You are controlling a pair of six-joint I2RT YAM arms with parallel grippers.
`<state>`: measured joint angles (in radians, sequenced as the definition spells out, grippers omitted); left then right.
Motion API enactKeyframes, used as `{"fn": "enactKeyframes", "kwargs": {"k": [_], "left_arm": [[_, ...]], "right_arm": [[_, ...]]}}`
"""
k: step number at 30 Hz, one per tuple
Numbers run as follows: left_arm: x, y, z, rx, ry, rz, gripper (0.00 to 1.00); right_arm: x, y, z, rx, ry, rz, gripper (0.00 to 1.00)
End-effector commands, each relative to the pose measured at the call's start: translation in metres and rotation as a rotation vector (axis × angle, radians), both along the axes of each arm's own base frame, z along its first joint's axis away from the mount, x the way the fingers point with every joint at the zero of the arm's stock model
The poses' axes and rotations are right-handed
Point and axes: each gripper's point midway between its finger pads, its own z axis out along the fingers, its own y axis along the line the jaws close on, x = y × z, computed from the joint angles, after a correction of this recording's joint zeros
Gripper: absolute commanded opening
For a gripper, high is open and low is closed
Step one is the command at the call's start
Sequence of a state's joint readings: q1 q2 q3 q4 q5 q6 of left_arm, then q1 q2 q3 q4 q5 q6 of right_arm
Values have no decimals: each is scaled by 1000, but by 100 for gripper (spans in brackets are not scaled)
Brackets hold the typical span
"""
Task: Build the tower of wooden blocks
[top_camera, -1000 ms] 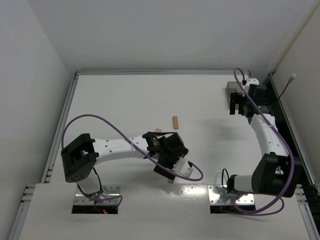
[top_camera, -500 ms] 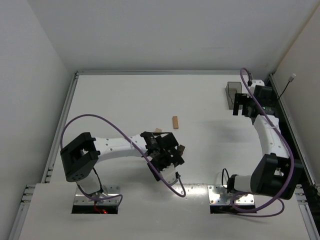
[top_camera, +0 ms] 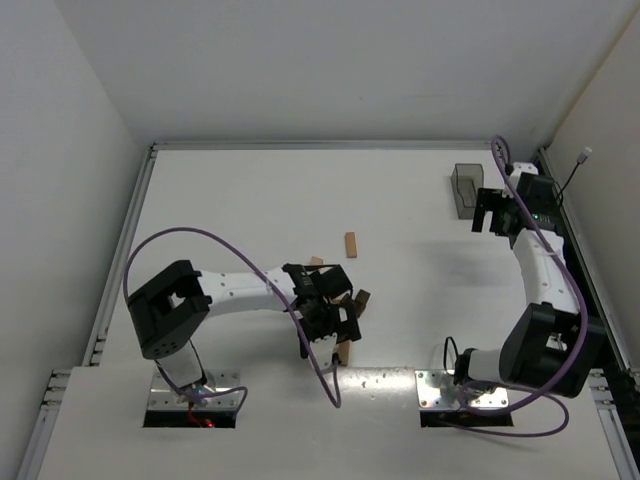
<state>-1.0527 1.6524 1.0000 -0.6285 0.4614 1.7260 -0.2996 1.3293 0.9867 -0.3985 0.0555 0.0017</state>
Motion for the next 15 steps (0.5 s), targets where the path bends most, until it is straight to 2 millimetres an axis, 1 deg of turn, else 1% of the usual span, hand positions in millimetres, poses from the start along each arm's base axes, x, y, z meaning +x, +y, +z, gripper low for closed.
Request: {"fn": "enactKeyframes", "kwargs": {"k": [1,2,3,4,5,6,7,8,9,10,11,12,13,14,15], "left_arm": [[-5,-19,8,-68,22,-146,86],[-4,-21,8,-68,14,-172,86],[-7,-18,5,-43,29,-183,86],[-7,-17,4,-28,37,-192,86],[-7,-24,4,-23,38,-216,86],[-8,-20,2,11,51,-214,86],[-9,-27,6,6,45,-237,86],[-10,-23,1,41,58,-244,86],[-8,-23,0,59,57,-242,86],[-10,-27,4,61,58,-253,86],[-11,-20,-3,109,71,-261,84],[-12,-21,-1,124,60,-282,84],[-13,-18,1,136,69,-283,83],[-17,-7,-5,182,88,-307,83],[-18,-4,-6,197,87,-315,83]], "right_arm": [[4,-2,1,28,-22,-10,95],[4,-2,1,28,-22,-10,95],[2,-6,1,28,-22,-19,95],[3,-4,1,34,-24,-12,95],[2,-7,1,34,-24,-21,95],[2,-7,5,31,-33,-21,95],[-1,-8,3,39,-26,-24,95],[-1,-8,3,39,-26,-24,95],[-1,-8,3,39,-26,-24,95],[-1,-10,3,46,-29,-26,95],[-1,-10,3,46,-29,-27,95],[-2,-12,3,53,-31,-29,95],[-3,-10,2,68,-27,-29,95],[-2,-14,6,64,-37,-39,95],[-2,-12,8,71,-36,-33,95]]}}
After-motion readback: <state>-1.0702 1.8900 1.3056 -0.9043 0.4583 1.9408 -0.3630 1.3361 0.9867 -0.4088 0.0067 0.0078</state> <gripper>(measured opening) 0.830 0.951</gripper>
